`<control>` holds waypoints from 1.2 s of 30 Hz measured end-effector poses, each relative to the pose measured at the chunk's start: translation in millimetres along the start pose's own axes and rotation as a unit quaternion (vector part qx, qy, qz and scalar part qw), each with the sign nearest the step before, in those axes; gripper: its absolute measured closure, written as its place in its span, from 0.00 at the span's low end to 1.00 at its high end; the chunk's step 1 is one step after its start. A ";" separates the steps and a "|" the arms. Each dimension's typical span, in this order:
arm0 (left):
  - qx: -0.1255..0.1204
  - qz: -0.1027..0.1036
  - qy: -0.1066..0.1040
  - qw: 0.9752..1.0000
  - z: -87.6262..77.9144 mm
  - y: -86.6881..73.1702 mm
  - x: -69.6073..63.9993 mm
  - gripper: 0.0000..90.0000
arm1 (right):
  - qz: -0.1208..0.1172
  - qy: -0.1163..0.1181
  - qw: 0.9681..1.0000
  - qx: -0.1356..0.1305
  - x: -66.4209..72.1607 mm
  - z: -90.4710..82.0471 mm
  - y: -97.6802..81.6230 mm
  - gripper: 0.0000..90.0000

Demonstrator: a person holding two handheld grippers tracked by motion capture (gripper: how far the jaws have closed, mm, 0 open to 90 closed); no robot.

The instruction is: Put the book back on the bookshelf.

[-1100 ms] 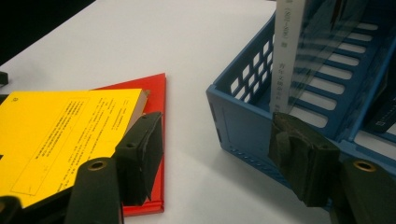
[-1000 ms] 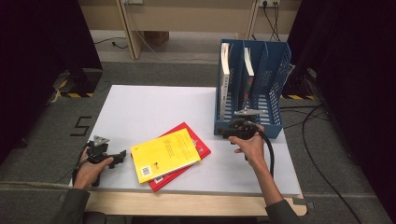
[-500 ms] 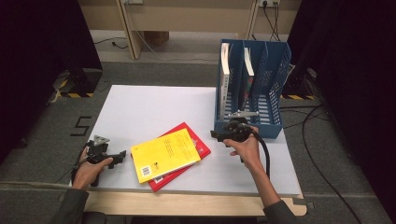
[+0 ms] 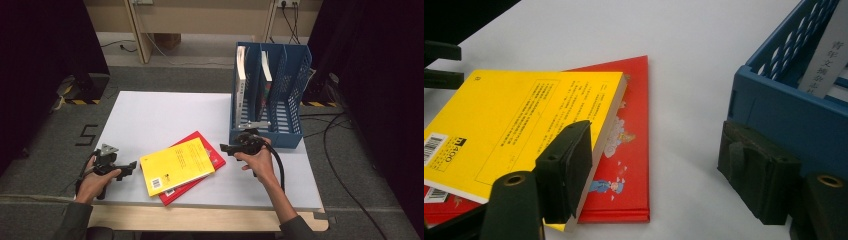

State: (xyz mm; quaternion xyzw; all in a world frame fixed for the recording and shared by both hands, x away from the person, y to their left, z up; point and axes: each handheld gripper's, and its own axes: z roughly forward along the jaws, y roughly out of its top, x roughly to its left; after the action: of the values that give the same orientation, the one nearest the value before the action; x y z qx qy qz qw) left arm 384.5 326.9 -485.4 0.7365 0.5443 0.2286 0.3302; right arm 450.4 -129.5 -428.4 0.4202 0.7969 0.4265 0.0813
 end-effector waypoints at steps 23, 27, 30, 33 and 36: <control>0.023 0.034 -0.021 0.999 -1.5 3.1 -19.9 0.18 | -0.011 0.031 0.999 0.040 15.5 22.3 -11.9 0.31; 0.028 0.030 -0.030 0.999 -3.6 3.8 -22.4 0.29 | -0.009 0.033 0.998 0.045 16.3 24.8 -13.6 0.31; 0.027 0.026 -0.046 0.998 -1.4 4.7 -27.1 0.33 | -0.007 0.034 0.998 0.046 14.8 26.0 -14.4 0.31; 0.031 0.039 -0.063 0.997 2.2 4.8 -38.0 0.30 | 0.002 0.039 0.998 0.048 13.5 26.3 -15.8 0.31; 0.036 0.065 -0.053 0.996 4.4 7.1 -48.7 0.21 | 0.001 0.039 0.998 0.049 11.4 27.2 -16.7 0.31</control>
State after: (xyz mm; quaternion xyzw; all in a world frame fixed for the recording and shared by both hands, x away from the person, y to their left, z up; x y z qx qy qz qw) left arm 377.4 278.1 -482.0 0.7928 0.4850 0.1901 0.3163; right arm 446.4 -109.1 -455.3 0.4077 0.8188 0.4033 0.0286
